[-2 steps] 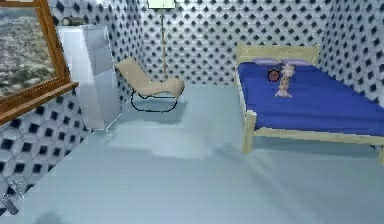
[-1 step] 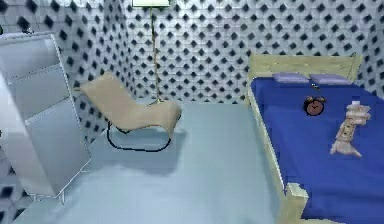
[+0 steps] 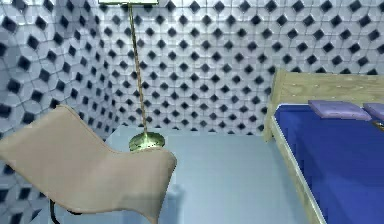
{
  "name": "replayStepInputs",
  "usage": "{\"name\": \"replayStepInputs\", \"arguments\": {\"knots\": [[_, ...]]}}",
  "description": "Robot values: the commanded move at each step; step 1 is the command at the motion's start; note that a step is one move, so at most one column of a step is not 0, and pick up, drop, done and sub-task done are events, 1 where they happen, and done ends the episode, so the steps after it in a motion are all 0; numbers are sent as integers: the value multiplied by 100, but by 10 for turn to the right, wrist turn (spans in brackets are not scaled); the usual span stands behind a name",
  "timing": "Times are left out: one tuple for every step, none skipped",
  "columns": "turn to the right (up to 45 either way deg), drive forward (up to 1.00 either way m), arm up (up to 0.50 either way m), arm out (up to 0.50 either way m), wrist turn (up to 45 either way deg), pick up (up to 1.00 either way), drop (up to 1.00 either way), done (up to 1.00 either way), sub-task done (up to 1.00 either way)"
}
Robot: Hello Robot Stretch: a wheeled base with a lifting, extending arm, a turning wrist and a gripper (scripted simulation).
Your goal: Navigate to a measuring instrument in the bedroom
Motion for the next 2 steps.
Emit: {"name": "replayStepInputs", "arguments": {"knots": [[0,15,0,0,0,0,0,0,0],[450,0,0,0,0,0,0,0,0]]}}
